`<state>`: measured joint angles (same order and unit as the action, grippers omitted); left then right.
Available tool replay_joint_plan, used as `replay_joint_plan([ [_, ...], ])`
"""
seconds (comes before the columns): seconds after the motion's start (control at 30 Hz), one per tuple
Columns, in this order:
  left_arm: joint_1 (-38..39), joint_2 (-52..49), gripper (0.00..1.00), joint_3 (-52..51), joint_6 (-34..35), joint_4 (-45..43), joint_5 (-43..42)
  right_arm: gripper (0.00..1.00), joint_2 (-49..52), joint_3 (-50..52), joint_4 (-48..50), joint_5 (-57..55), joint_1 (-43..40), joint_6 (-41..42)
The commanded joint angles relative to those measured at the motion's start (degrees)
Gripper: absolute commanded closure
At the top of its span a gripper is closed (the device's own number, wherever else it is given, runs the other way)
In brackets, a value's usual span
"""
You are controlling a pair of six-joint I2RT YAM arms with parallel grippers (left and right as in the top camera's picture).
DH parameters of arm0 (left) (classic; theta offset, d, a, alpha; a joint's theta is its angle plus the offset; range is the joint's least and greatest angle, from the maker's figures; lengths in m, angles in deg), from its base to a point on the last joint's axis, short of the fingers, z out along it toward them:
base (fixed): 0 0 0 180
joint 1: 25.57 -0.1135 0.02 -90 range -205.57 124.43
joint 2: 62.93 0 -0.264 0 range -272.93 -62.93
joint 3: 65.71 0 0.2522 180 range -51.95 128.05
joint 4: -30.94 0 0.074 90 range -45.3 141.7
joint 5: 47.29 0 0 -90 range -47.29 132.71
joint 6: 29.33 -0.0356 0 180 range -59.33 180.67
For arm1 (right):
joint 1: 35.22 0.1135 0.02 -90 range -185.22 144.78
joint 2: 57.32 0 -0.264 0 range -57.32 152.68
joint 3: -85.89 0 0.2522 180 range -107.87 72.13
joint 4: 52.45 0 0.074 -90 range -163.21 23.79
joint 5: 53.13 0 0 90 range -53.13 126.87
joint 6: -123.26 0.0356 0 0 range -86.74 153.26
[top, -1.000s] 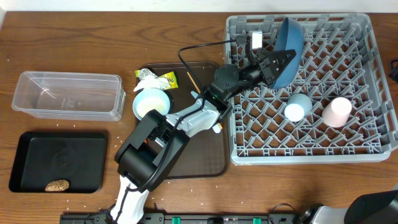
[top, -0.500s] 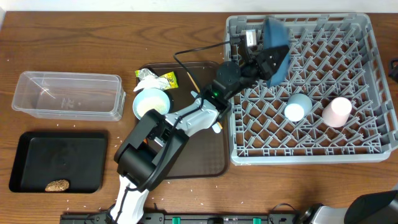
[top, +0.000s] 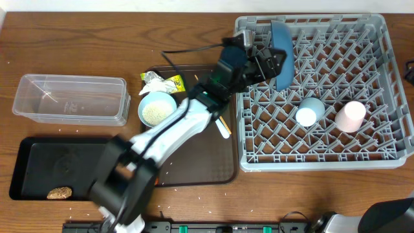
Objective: Sort waste into correct bins and load items into the dishwasher rack
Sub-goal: 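Release the plate and move the left gripper back to the tray, then grasp the orange carrot with the left gripper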
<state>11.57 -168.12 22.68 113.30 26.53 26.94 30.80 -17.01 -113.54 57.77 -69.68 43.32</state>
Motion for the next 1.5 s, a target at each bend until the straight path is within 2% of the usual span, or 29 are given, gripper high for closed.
replay_joint_plan([
  [0.0,-0.96,8.52,0.02,0.98,-9.64,9.53,9.9,0.55,-0.9,-0.09,-0.04,-0.13,-0.24,0.17],
  [0.17,-5.01,17.11,0.02,0.98,-15.87,25.33,12.39,0.51,-0.9,-0.09,-0.55,0.5,-0.09,0.17],
  [0.33,-10.97,24.83,0.02,1.01,-27.5,41.4,12.9,0.48,-0.9,-0.09,-1.62,9.01,0.96,-1.81],
  [0.47,-15.15,29.59,0.02,1.01,-30.21,54.58,17.16,0.46,-1.09,-0.09,-3.74,15.06,2.93,-2.03],
  [0.7,-17.57,32.83,0.02,0.98,-34.4,72.76,19.71,0.44,-1.53,-0.09,-10.58,15.78,10.99,-6.95],
  [0.87,-17.57,31.76,0.01,0.92,-35.21,79.54,22.99,0.43,-1.55,-0.09,-14.29,15.65,18.45,-11.17],
  [1.0,-17.59,31.52,0.01,0.87,-34.93,82.25,23.15,0.46,-1.55,-0.09,-15.32,15.58,23.04,-12.22],
  [1.3,-19.58,31.45,0.0,-2.71,-25.86,91.14,21.81,0.48,-1.66,-0.09,-18.27,15.26,34.69,-14.03],
  [1.4,-19.78,31.45,0.24,-6.64,-25.73,90.75,18.08,0.49,-1.66,-0.09,-18.21,13.49,38.73,-14.01],
  [1.47,-19.76,31.45,0.29,-10.25,-25.73,89.53,17.44,0.5,-1.66,-0.09,-17.94,11.85,41.48,-14.01],
])
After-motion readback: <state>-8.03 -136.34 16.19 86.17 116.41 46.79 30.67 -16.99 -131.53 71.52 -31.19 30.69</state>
